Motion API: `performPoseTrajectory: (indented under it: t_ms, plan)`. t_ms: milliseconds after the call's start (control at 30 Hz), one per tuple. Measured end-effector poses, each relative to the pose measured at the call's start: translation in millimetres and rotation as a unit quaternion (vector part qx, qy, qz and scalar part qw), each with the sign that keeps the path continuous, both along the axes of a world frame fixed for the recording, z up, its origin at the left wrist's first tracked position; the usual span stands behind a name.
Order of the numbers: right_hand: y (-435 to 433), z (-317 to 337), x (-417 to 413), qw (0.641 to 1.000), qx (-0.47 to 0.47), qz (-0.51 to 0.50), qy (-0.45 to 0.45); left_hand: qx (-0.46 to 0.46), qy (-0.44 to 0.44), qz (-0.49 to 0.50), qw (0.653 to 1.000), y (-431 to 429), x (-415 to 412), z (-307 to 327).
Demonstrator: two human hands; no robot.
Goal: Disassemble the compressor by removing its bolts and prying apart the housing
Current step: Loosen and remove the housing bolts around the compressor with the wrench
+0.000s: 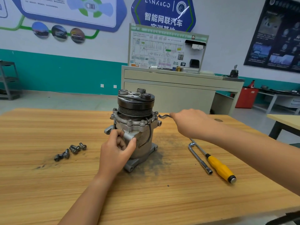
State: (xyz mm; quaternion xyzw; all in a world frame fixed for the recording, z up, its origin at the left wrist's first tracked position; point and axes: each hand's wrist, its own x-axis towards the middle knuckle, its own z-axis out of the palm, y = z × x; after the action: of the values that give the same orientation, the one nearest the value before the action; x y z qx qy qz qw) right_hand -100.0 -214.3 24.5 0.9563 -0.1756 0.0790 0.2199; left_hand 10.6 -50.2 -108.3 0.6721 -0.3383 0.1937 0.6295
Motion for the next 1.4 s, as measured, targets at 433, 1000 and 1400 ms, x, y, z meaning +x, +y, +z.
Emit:
performPoseTrajectory:
  t_ms: [433,1000,1400]
  plan:
    - [24,18,-3,0.999,-0.039,-0.027,-0.005,0.003,-0.003,0.002,1.0,-1,1,-1]
    - [6,25,11,0.973,-0.197,0.001,0.116,0.009,0.004,-0.006,1.0,1,1,0]
    - [-36,-3,72,0.984,-0.155,0.074,-0.052,0.015,-0.01,0.0,1.0,2,1,2]
